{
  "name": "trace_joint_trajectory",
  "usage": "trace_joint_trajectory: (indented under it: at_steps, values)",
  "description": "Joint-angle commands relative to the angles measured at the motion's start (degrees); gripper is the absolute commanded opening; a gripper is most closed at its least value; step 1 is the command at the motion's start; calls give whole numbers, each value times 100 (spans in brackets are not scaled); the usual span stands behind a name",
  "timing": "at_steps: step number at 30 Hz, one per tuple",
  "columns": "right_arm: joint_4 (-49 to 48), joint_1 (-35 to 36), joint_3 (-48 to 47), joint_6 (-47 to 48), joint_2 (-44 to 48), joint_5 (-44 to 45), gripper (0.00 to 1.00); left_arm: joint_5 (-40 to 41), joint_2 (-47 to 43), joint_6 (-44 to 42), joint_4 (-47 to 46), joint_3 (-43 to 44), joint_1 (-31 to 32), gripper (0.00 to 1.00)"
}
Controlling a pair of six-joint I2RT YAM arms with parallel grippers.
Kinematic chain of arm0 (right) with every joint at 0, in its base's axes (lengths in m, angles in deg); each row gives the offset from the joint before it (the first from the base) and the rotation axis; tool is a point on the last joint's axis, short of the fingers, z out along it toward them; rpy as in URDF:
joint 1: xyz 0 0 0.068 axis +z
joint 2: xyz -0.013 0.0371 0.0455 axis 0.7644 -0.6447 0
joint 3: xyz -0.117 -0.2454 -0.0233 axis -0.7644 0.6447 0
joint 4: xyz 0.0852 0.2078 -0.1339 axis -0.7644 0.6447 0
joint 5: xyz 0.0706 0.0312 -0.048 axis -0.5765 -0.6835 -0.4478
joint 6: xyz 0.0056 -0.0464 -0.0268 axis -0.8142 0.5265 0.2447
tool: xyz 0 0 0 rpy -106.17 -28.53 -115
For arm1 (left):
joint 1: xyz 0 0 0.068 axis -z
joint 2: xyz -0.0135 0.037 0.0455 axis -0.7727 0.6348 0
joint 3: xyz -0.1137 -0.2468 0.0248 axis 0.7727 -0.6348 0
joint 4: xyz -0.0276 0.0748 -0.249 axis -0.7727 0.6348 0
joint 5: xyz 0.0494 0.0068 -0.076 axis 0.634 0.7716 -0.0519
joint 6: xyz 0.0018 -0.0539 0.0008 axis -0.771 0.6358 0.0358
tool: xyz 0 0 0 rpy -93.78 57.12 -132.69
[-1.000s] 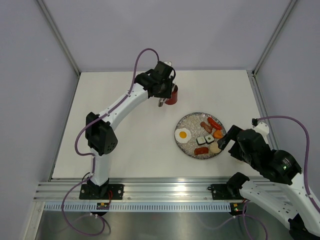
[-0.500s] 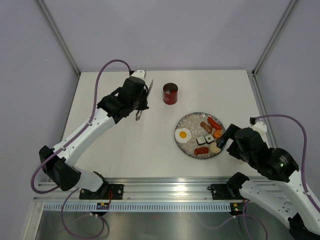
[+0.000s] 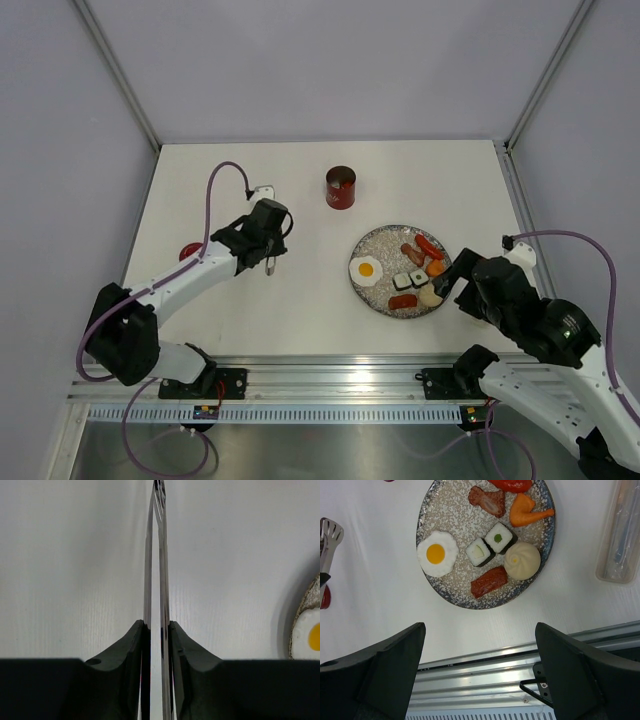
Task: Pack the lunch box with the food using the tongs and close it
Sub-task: Place the clamp at the center of the board.
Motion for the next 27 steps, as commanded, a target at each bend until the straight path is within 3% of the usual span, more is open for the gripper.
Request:
trace_joint_trajectory:
  at_steps: [1, 4, 5, 6, 8, 9, 19, 27]
  values:
    - [98, 37, 7, -78, 106, 3, 99, 212, -118, 424, -881, -149, 8, 30]
    - [124, 37, -1, -87, 176, -6, 99, 99, 84, 565, -899, -228, -9, 43]
    - [168, 46, -19, -87, 193, -6, 99, 107, 146, 661, -777, -211, -9, 63]
    - [194, 46, -36, -87, 202, 20, 99, 107, 251, 680, -698, -115, -1, 73]
    - [256, 46, -80, -87, 255, 29, 99, 98, 331, 715, -513, 34, -9, 90]
    - [273, 46, -89, -87, 273, 64, 99, 98, 340, 689, -338, 113, -9, 93]
    - [169, 46, -54, -25, 229, 47, 99, 660, -73, 398, 1112, 1572, -228, 91]
    - [-122, 37, 139, 150, 115, -76, 99, 108, -539, 636, 1773, 1047, -1985, 87]
